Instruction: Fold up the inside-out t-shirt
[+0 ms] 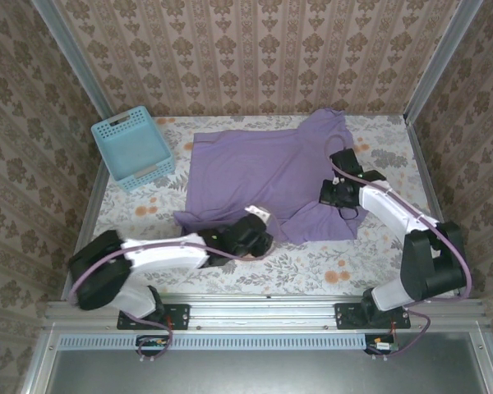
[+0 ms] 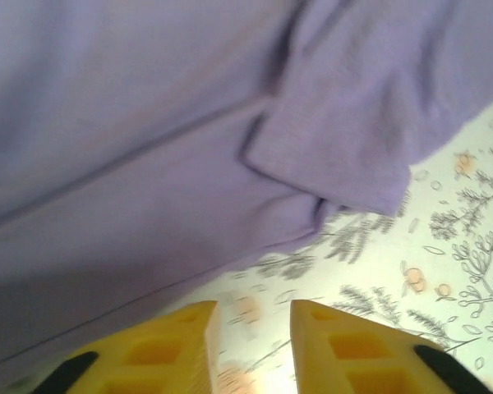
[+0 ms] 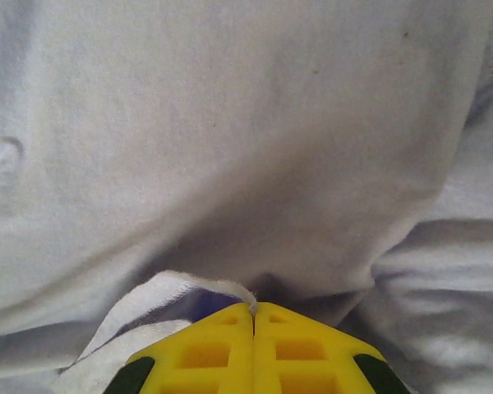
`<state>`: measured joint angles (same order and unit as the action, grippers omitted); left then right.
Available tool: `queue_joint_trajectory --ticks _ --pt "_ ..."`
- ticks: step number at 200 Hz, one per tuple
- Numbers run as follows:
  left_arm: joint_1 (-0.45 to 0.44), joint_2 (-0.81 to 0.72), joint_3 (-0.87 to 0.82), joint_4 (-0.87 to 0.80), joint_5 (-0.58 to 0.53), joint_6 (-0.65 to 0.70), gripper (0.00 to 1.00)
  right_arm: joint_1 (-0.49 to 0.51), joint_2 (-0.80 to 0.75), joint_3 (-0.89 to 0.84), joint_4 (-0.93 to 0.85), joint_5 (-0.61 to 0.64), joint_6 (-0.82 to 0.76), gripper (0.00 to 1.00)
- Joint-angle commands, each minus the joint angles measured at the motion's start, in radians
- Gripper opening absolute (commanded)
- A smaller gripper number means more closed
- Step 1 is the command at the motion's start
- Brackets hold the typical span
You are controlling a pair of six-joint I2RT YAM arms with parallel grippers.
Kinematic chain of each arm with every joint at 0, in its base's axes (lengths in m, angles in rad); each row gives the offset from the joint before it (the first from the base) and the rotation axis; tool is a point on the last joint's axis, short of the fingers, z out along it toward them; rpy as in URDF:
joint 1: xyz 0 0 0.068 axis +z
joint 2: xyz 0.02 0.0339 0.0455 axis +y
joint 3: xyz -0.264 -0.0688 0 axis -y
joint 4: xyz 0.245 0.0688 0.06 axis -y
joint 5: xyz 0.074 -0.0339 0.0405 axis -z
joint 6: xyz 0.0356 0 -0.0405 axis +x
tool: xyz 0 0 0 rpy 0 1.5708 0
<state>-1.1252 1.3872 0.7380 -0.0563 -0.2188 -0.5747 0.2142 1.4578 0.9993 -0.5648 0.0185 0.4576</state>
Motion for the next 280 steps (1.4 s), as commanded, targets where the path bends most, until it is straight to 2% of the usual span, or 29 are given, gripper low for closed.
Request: queue_joint_trajectory --ticks 1,18,33,43,58,72,85,162,183,209,280 --pt "0.084 -0.195 -0.038 -0.341 -0.196 -0.147 0.39 0.002 -0.059 -0.031 -0.012 0.027 -0.009 0.01" --pt "0.217 -0.327 -0.073 -0.527 -0.190 -0.235 0.43 0.000 -0.113 -0.053 -0.009 0.033 -0.004 0.01" --pt "0.345 -0.434 -0.127 -0.593 -0.144 -0.257 0.46 -0.001 -0.137 -0.068 -0.012 0.046 0.004 0.01" --pt "0.433 -0.500 -0.170 -0.586 -0.097 -0.247 0.48 -0.005 -0.154 -0.079 -0.014 0.054 0.007 0.01" --pt "0.563 -0.564 -0.235 -0.501 0.041 -0.199 0.50 -0.014 -0.182 -0.090 -0.018 0.063 0.013 0.01" --pt "0.659 -0.566 -0.266 -0.455 0.131 -0.179 0.49 -0.021 -0.203 -0.095 -0.027 0.061 0.011 0.01" --pt "0.725 -0.534 -0.274 -0.432 0.157 -0.156 0.48 -0.024 -0.218 -0.094 -0.036 0.064 0.006 0.01" --pt "0.841 -0.355 -0.259 -0.233 0.268 -0.047 0.45 -0.049 -0.257 -0.123 -0.043 0.062 0.005 0.01" --pt "0.854 -0.288 -0.229 -0.212 0.260 -0.035 0.44 -0.055 -0.263 -0.128 -0.046 0.059 0.004 0.01" --pt "0.882 -0.219 -0.207 -0.206 0.228 -0.034 0.32 -0.065 -0.282 -0.134 -0.058 0.061 0.003 0.01" --pt "0.910 -0.215 -0.193 -0.146 0.212 0.002 0.12 -0.110 -0.339 -0.100 -0.132 0.081 0.027 0.01"
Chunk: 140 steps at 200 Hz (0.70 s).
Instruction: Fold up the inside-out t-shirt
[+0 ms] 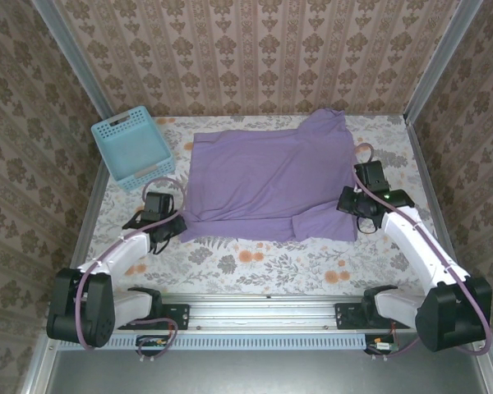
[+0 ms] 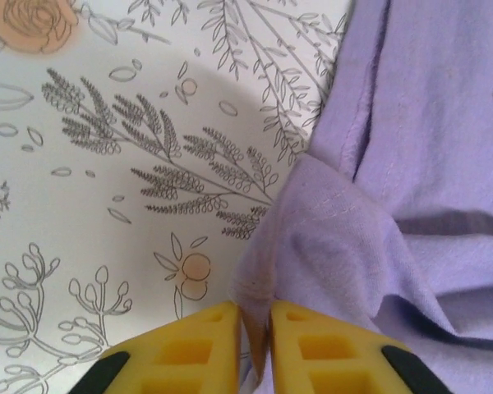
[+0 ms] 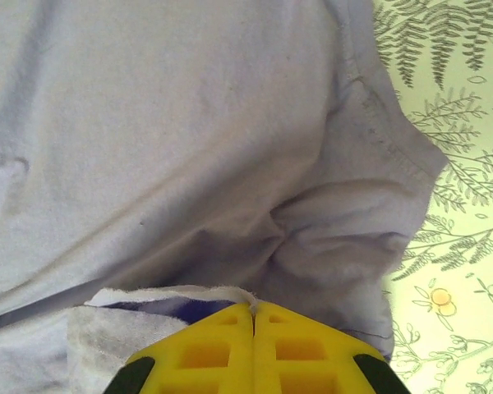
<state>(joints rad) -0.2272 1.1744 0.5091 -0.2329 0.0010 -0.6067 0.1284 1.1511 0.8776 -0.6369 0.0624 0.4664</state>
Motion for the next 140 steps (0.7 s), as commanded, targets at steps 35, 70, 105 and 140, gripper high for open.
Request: queue_joint_trajectory --ticks 35,70,105,140 --pt "0.015 -0.019 0.025 0.049 0.018 0.051 0.01 -0.063 -0.100 0.024 -0.093 0.048 0.032 0.00" --pt "0.012 -0.172 -0.005 -0.007 0.077 0.043 0.00 -0.118 -0.200 0.029 -0.146 0.077 0.055 0.00" --pt "-0.014 -0.464 -0.041 -0.239 0.082 -0.053 0.00 -0.144 -0.329 0.012 -0.201 0.132 0.095 0.00" --pt "-0.042 -0.635 -0.158 -0.359 0.131 -0.181 0.00 -0.147 -0.470 -0.082 -0.227 0.138 0.178 0.00"
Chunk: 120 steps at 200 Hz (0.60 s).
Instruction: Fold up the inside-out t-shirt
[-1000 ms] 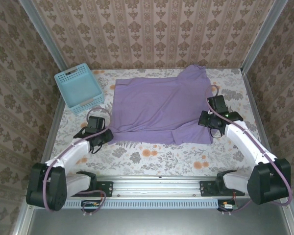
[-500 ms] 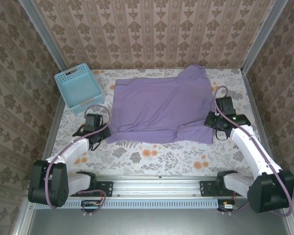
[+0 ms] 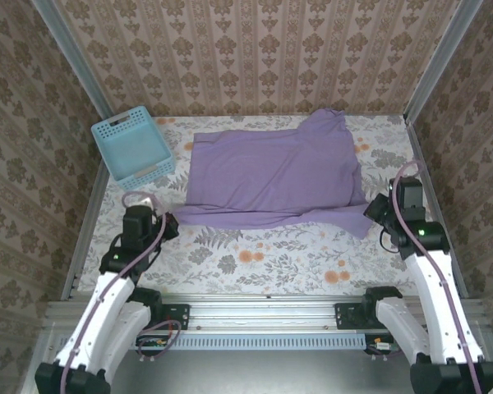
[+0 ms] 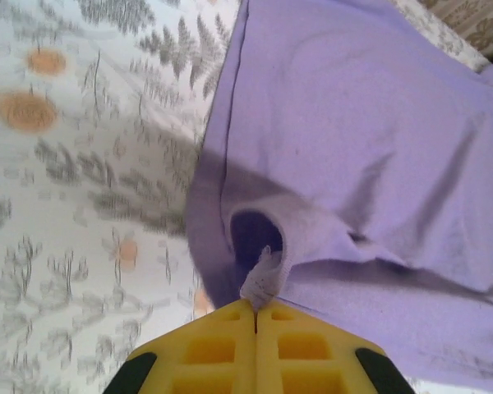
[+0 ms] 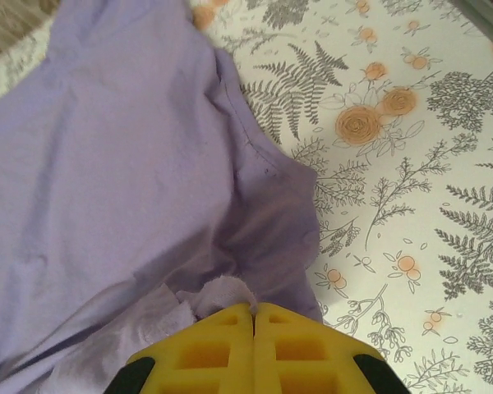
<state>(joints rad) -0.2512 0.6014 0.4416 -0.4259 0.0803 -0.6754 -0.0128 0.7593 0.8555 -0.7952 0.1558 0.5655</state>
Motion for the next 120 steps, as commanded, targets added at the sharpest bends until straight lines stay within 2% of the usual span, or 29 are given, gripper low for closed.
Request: queue_joint_trajectory --ticks 1,48,120 --pt "-0.020 -0.066 -0.094 -0.168 0.053 -0.115 0.00 -0.006 -0.081 -0.064 -0.068 0.044 0.081 0.00" --pt "-0.120 -0.116 -0.150 -0.211 0.038 -0.192 0.00 -0.007 -0.217 -0.095 -0.127 0.114 0.126 0.00" --pt "-0.403 -0.038 -0.093 -0.244 -0.178 -0.268 0.00 -0.007 -0.260 0.021 -0.145 0.172 0.093 0.00"
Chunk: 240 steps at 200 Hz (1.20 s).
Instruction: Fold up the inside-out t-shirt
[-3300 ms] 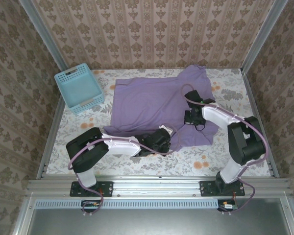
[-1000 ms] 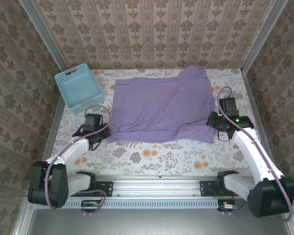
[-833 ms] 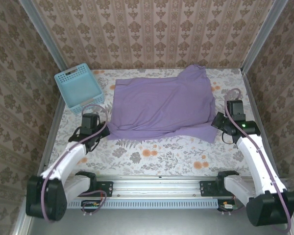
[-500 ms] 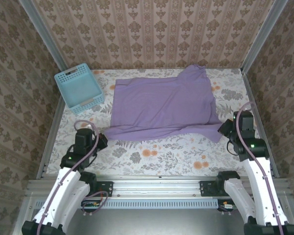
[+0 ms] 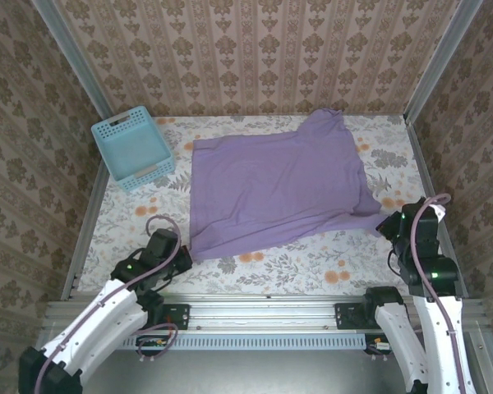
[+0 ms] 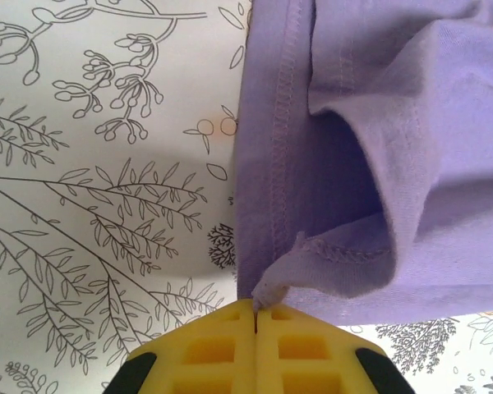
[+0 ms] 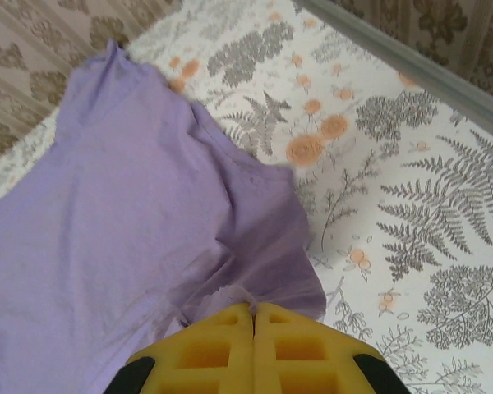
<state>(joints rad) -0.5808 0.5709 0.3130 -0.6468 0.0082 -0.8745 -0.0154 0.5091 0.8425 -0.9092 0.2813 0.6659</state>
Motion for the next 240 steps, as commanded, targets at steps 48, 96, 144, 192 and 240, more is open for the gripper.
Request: queue_joint_trajectory --ticks 48,96,144,192,240 --pt "-0.194 -0.153 0.007 -0.035 -0.276 -0.200 0.00 -0.004 0.001 -0.051 -0.004 0.015 0.004 0.00" --pt "-0.146 -0.084 0.118 -0.002 -0.330 -0.155 0.00 -0.006 0.166 0.064 0.072 -0.002 -0.093 0.01" --pt "0.180 0.264 0.514 0.047 -0.063 0.100 0.00 -0.009 0.350 0.291 0.131 -0.087 -0.115 0.00" --pt "0.029 0.021 0.370 0.030 -0.195 0.065 0.00 -0.009 0.194 0.233 0.038 -0.027 -0.153 0.00" --pt "0.012 0.069 0.057 -0.023 -0.043 -0.154 0.00 -0.003 0.088 0.011 -0.057 -0.060 -0.028 0.00"
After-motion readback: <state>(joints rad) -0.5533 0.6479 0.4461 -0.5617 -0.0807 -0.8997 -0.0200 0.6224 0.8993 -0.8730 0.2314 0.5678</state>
